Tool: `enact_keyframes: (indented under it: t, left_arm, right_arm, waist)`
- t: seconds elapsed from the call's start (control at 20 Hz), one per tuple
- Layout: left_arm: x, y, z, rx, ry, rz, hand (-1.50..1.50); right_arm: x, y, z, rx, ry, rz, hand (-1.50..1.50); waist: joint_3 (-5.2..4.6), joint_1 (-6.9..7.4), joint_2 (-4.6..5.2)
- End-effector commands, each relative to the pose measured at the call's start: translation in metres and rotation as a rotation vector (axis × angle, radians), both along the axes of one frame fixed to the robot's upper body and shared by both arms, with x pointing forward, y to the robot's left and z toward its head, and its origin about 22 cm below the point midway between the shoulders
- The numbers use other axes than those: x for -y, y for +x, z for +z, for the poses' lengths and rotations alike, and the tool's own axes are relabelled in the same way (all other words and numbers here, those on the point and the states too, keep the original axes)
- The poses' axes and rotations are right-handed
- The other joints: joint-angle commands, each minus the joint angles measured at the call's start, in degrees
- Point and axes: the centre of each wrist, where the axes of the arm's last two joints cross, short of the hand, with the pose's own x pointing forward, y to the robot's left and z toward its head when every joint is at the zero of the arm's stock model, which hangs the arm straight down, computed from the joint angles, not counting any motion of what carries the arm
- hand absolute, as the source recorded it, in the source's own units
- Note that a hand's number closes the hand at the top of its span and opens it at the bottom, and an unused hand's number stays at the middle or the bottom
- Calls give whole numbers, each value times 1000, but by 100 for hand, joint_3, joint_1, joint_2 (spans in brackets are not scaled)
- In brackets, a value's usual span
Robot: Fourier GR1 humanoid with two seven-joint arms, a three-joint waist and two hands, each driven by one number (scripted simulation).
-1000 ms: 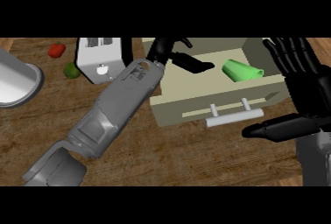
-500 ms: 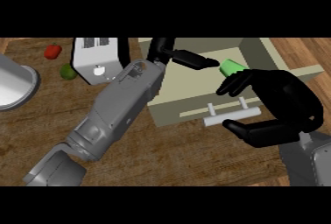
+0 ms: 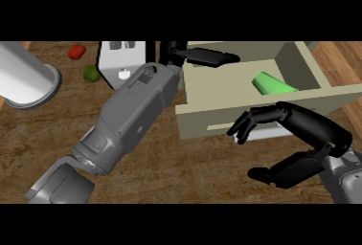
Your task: Pick up the cup, place it into the drawer and close the drawer
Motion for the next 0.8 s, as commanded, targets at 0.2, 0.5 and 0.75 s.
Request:
enact_keyframes:
  t: [0.2, 0.5, 0.75]
  left_arm:
    - [-8, -4, -18, 9, -89, 20, -150]
    - [-20, -8, -35, -20, -149, 2, -150]
    - [-52, -7, -43, -32, -145, 4, -150]
  right_arm:
    - [-23, -6, -40, 102, -301, -167, -150]
    - [-16, 11, -121, 12, -443, -167, -150]
    - [-11, 50, -148, -30, -534, -181, 150]
  waist:
    - [0, 504, -84]
    - [4, 860, -114]
    - [8, 1086, -101]
